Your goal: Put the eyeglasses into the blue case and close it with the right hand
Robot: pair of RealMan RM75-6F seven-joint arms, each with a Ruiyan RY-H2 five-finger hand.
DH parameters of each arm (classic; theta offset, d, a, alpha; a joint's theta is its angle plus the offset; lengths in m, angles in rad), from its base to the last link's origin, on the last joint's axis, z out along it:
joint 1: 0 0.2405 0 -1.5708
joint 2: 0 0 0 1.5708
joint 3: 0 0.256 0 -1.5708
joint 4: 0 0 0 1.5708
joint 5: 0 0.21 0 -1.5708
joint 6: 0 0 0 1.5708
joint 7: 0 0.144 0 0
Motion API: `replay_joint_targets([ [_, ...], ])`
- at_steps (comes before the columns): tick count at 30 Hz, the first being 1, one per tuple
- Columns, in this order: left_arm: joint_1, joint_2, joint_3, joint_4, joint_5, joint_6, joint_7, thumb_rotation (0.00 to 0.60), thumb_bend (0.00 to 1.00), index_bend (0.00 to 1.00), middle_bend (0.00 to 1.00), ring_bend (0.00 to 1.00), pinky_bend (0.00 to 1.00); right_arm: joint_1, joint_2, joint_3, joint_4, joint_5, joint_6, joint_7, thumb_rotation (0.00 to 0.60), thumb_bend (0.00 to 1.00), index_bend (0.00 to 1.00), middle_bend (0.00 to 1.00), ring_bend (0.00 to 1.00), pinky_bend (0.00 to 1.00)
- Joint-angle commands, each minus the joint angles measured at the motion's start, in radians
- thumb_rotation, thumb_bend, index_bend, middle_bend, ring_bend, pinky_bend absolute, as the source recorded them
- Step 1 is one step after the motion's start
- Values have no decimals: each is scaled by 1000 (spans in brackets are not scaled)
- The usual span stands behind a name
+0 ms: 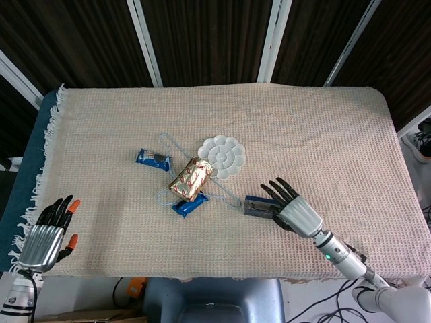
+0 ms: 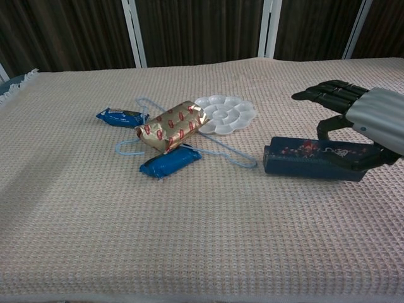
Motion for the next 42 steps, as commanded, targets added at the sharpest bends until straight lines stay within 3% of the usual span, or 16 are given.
replay_joint_targets([
  [1, -1, -1, 0, 0, -1, -2, 2, 600, 400, 0, 0, 0, 157, 8, 4, 13, -19, 16, -29, 12, 600, 592, 822, 164, 0, 0],
  [11, -5, -4, -1, 0, -7, -11, 9, 600, 401, 0, 0, 0, 157, 26, 5, 50, -48, 58, -118, 29, 600, 592, 822, 164, 0, 0],
  [25, -6, -5, -2, -1, -12, -16, 15, 600, 402, 0, 0, 0, 158, 38, -35, 84, 9, 100, -192, 76, 600, 592, 810, 164, 0, 0],
  [37, -7, -4, -1, -2, -13, -16, 13, 600, 401, 0, 0, 0, 158, 43, -42, 92, 36, 116, -231, 97, 600, 591, 568, 129, 0, 0],
  [42, -6, -3, 0, -3, -11, -15, 11, 600, 401, 0, 0, 0, 158, 41, -39, 105, 48, 127, -224, 103, 600, 528, 479, 99, 0, 0],
])
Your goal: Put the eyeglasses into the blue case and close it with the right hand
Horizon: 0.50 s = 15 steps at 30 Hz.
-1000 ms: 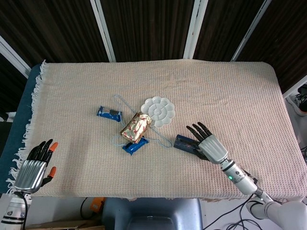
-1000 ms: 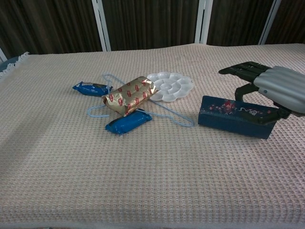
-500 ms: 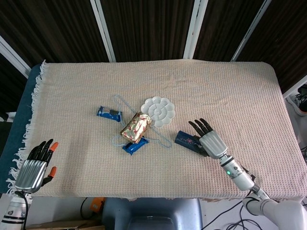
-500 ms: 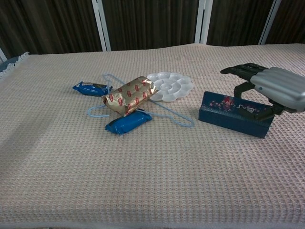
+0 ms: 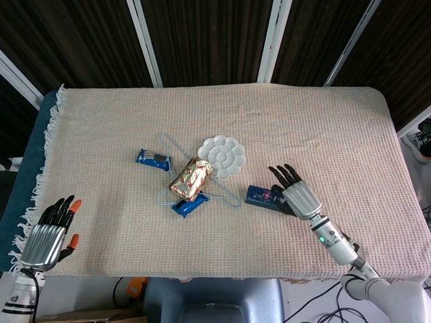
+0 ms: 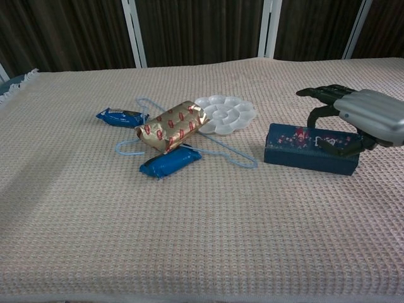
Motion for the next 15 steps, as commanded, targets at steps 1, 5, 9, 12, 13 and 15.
replay_joint_targets([
  [1, 0, 0, 1, -1, 1, 0, 1, 600, 403, 0, 0, 0, 158, -2, 1, 9, 5, 8, 3, -4, 600, 517, 472, 98, 0, 0],
  [5, 0, 0, 1, -1, 1, 0, 3, 600, 402, 0, 0, 0, 158, -3, 1, 16, 7, 17, -3, -9, 600, 486, 452, 92, 0, 0],
  [9, -1, -1, 1, -1, 0, -2, 4, 600, 401, 0, 0, 0, 158, 0, -4, 22, 15, 27, -21, -23, 600, 469, 444, 85, 0, 0],
  [12, 0, -1, 1, -1, 1, 1, 4, 600, 401, 0, 0, 0, 159, 2, -9, 27, 23, 33, -28, -35, 600, 416, 436, 77, 0, 0],
  [13, 0, -1, 1, -1, 1, 2, 3, 600, 402, 0, 0, 0, 159, 2, -10, 28, 26, 33, -26, -36, 600, 408, 434, 76, 0, 0],
  [15, 0, -1, 0, 0, 0, 2, 2, 600, 402, 0, 0, 0, 159, 0, -10, 31, 30, 33, -13, -34, 600, 367, 426, 73, 0, 0],
])
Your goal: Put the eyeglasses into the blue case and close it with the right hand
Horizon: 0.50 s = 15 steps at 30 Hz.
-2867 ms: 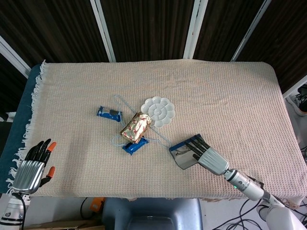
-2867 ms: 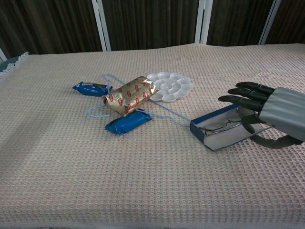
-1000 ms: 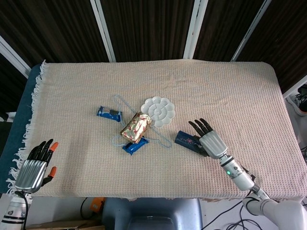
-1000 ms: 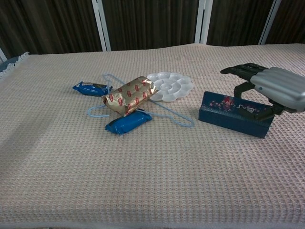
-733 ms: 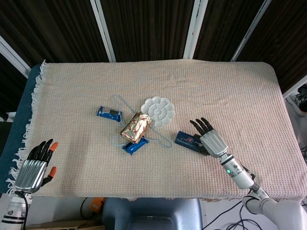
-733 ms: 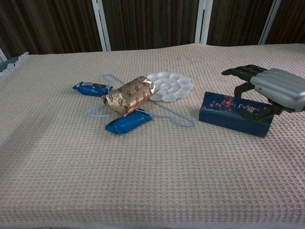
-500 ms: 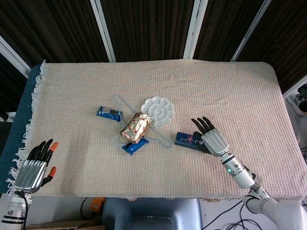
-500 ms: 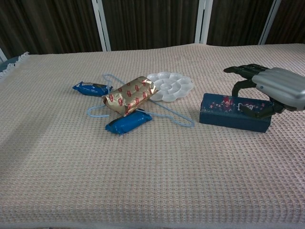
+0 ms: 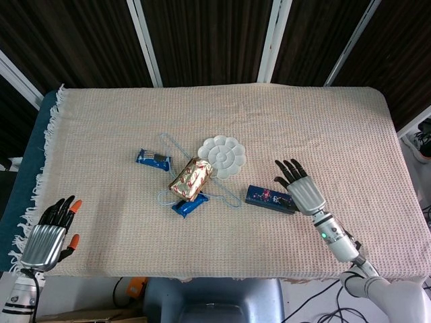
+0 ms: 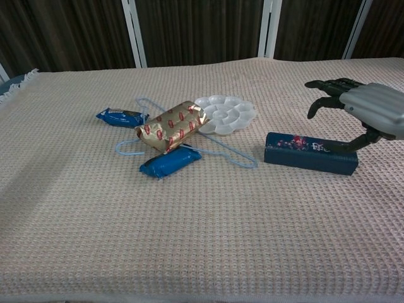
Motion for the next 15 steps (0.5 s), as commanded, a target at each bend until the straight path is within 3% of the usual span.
replay_joint_targets([
  [1, 0, 0, 0, 0, 0, 0, 0, 600, 403, 0, 0, 0, 159, -4, 0, 6, 6, 1, 23, -3, 600, 350, 423, 72, 0, 0],
  [10, -2, -4, 5, -2, 9, -3, 11, 600, 403, 0, 0, 0, 159, -26, 18, 15, 1, 11, 52, -117, 600, 263, 372, 49, 0, 0],
  [15, 1, -4, 7, -3, 18, 9, 9, 600, 402, 0, 0, 0, 159, -45, 54, 20, -69, 1, 114, -132, 600, 252, 335, 29, 0, 0],
])
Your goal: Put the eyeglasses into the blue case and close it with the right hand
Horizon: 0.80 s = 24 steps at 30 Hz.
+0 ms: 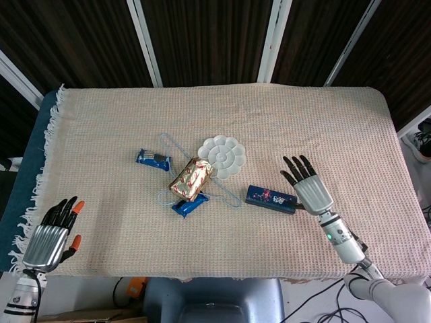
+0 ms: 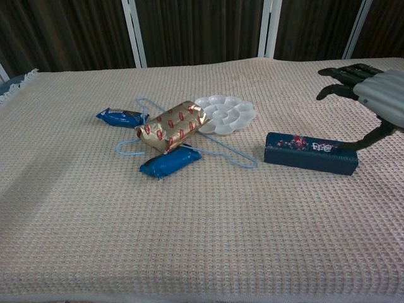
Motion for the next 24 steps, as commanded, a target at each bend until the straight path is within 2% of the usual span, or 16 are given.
replay_joint_targets([
  [1, 2, 2, 1, 0, 5, 7, -6, 600, 401, 0, 0, 0, 159, -26, 40, 3, -61, -14, 77, -8, 600, 246, 328, 24, 0, 0],
  [4, 4, 5, 2, 3, 11, 12, -16, 600, 400, 0, 0, 0, 159, -79, 108, -3, -160, -43, 211, -41, 600, 222, 278, 5, 0, 0],
  [9, 7, 12, 7, 9, 39, 32, -51, 600, 402, 0, 0, 0, 158, -234, 296, -48, -482, -78, 415, -179, 600, 219, 208, 0, 0, 0],
  [12, 12, 16, 12, 13, 62, 52, -69, 600, 401, 0, 0, 0, 157, -326, 412, -100, -684, -67, 447, -287, 600, 220, 189, 0, 0, 0],
  [16, 13, 25, 35, 31, 133, 84, -122, 600, 401, 0, 0, 0, 151, -409, 545, -172, -892, -8, 394, -367, 600, 219, 140, 0, 0, 0],
  [19, 9, 32, 53, 48, 180, 97, -161, 600, 400, 0, 0, 0, 138, -435, 582, -183, -947, 22, 368, -384, 600, 219, 91, 0, 0, 0],
  [24, 1, 37, 60, 57, 184, 78, -171, 600, 401, 0, 0, 0, 124, -457, 583, -149, -938, 48, 359, -324, 600, 219, 47, 0, 0, 0],
])
